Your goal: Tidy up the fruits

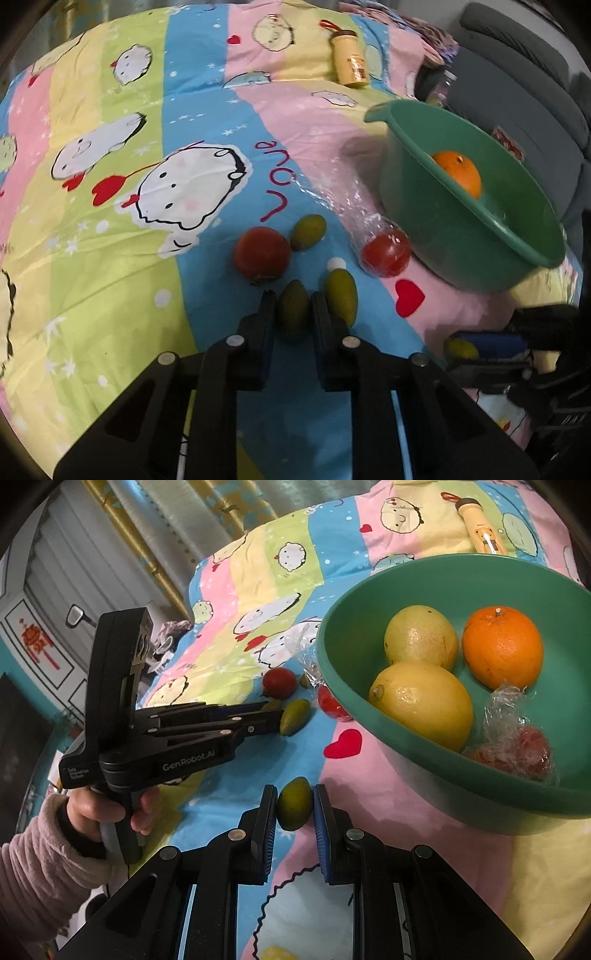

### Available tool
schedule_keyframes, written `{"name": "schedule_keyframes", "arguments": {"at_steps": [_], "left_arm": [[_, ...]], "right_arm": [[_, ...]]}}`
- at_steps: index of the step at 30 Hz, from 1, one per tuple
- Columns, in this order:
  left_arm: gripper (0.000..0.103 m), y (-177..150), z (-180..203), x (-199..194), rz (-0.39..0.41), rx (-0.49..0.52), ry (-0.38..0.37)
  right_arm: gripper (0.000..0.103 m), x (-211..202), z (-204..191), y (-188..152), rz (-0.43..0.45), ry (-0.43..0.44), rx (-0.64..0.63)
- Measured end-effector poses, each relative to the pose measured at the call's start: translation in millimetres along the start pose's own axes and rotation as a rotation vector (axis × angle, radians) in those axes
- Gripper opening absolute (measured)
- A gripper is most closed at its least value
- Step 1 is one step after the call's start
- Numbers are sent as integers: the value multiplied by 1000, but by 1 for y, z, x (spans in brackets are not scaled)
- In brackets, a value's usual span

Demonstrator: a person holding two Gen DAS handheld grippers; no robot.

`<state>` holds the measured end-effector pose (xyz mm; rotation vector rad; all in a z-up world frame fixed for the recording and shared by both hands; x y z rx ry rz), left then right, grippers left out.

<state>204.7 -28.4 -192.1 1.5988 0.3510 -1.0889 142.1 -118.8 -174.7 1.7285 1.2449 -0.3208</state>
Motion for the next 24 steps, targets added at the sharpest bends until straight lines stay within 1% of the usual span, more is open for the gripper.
{"name": "schedule_keyframes", "arguments": {"at_steps": [5,7,11,16,24], "left_arm": [[18,-1,2,-2,18,-31,22],[18,-4,3,-7,24,-70,-6],[18,-11,6,-20,42,-122,-26],[18,-18,17,-47,97,-191,-81],[18,-16,39,-89,167,-212,-116]], "right_arm": [[21,-2,1,-1,4,6,-1],[21,-4,2,-1,7,15,4],[21,-7,-1,-1,10,26,-4],[21,-11,-9,2,17,48,-9],[21,-32,-27,8,55,101,-32]]}}
Point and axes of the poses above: each gripper's, at about its wrist camera, not at the fingertips, and x roughly the way its jaws point, z to its right, y to its top, the point moved 8 cm from there along x, roughly the way its jaws point, and after that the axes turned 9 degrees about x, right-handed, at the moved point
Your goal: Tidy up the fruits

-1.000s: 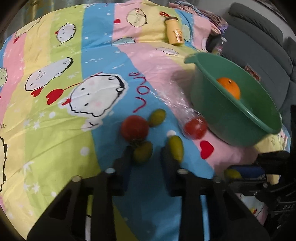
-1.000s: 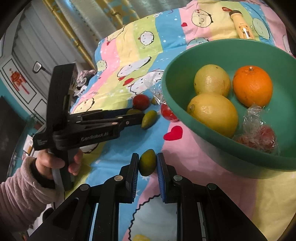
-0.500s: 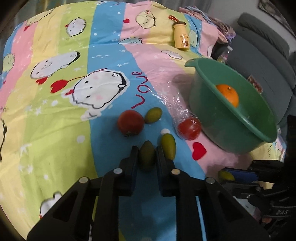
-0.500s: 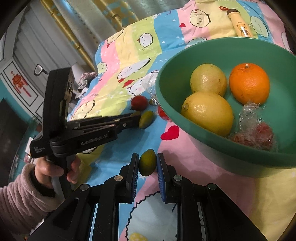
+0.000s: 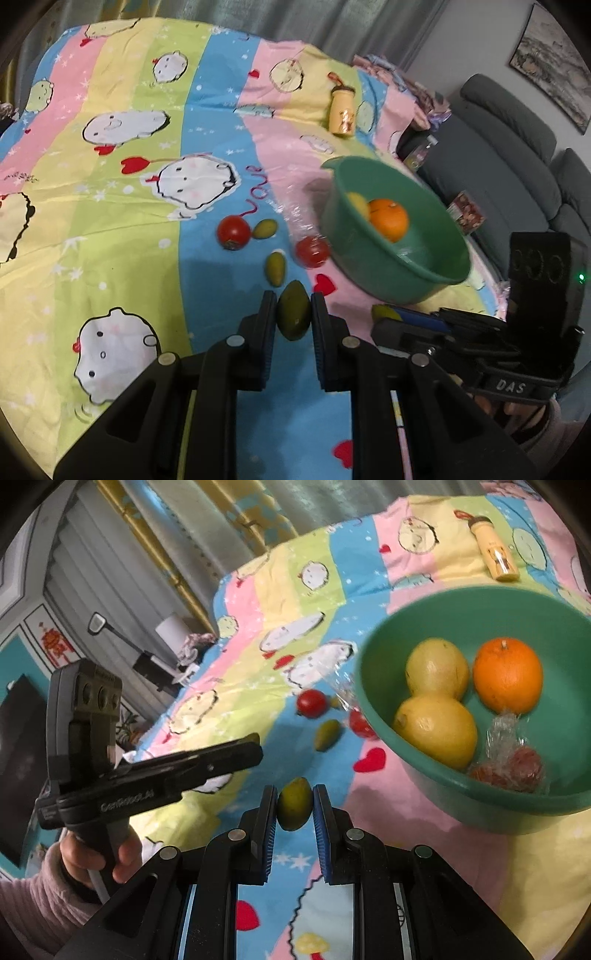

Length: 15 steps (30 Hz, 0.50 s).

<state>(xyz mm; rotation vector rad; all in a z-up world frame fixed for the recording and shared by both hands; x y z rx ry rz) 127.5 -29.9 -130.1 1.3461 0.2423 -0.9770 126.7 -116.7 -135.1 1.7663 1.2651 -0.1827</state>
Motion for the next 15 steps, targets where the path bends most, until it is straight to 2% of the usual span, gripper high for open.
{"name": "schedule_keyframes", "arguments": {"at_steps": [6,15], "left_arm": [[18,8,13,-18,41,-12,-36],[18,28,38,-27,69,15,-79]], "right_arm": [[21,-26,-7,10,57,21,-14],[21,-58,3,27,153,-1,-5]]}}
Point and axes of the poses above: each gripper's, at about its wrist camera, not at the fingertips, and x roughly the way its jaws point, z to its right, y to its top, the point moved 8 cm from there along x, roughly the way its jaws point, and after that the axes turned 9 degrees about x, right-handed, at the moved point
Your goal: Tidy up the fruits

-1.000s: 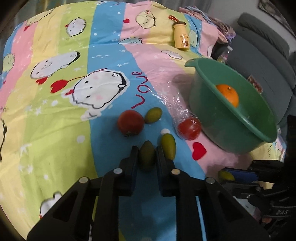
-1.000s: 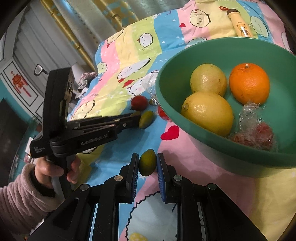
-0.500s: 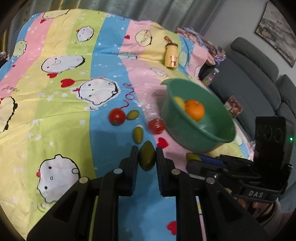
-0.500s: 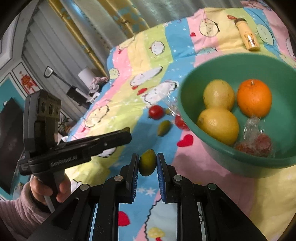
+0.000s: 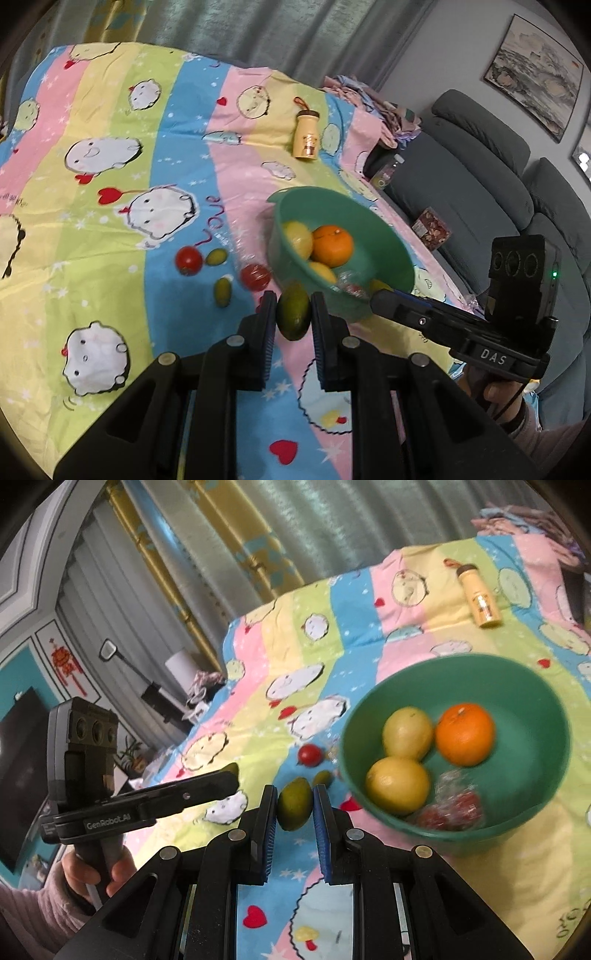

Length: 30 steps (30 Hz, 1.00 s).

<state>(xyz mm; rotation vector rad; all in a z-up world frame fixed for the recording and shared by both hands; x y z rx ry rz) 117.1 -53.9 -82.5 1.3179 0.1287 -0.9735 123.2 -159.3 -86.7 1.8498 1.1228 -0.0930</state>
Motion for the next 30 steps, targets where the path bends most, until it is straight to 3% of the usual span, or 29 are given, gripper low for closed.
{"name": "schedule_keyframes", "arguments": {"at_steps": [16,30], "left_arm": [[18,35,49,57,-57,123,-38],[18,39,53,114,-156,177,-5]], "right_arm": [[21,-29,57,30,120,-106,34],[21,-26,80,45,154,-160,29]]}}
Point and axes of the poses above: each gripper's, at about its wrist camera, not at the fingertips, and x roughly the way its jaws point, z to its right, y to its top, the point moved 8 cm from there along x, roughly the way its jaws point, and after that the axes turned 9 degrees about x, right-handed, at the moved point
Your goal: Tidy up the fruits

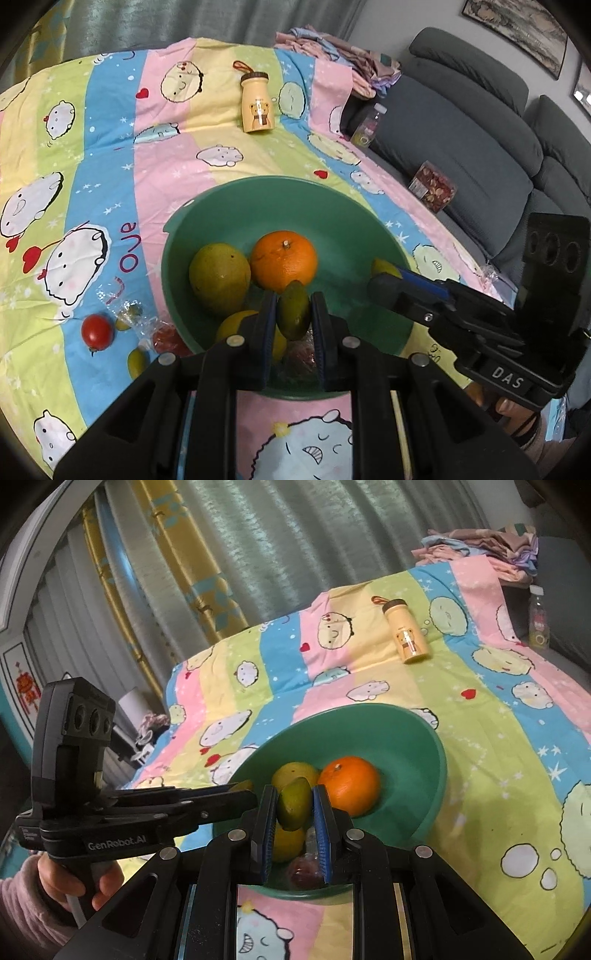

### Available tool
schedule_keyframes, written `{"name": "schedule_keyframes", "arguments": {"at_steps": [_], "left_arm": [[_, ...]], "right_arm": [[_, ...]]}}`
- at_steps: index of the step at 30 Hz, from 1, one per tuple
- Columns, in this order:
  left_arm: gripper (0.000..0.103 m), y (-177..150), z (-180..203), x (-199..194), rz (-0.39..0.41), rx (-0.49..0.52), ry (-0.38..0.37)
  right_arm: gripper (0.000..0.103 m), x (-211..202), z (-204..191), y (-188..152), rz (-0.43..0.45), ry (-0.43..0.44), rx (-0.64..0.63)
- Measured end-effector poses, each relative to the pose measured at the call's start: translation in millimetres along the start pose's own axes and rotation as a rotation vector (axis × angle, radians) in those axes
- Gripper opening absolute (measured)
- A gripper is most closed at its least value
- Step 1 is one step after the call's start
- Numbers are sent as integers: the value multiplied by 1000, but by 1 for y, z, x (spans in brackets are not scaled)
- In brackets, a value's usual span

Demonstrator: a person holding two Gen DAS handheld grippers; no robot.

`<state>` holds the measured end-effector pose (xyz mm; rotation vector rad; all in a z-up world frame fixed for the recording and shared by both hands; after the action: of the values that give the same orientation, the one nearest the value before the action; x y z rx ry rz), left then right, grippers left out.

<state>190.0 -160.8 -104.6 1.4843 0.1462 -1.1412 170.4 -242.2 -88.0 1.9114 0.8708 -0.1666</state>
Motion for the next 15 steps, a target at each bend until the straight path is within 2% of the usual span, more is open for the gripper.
{"name": "schedule_keyframes", "arguments": {"at_steps": [9,11,13,15], "left_arm": [[18,3,-3,17,-22,18,39],[27,4,-6,18,-25,9,50],[51,4,-8,18,-23,-11,36],[56,6,-12,14,-9,-32,29]], "right_arm": [[21,8,10,9,7,-53,24],[21,8,13,11,7,-58,36],[28,8,17,11,10,-68,53],[41,6,19,12,18,-71,66]]}}
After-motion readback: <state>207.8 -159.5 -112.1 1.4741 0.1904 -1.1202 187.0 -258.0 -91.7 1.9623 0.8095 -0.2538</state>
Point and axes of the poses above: each gripper's, at about its wrist camera, not at the fingertips, and x roughly the way its jaws point, z to its right, y to its top, the point moved 8 cm from there along x, roughly the way its jaws point, and after that the axes turned 9 degrees about x, right-handed, at the moved point
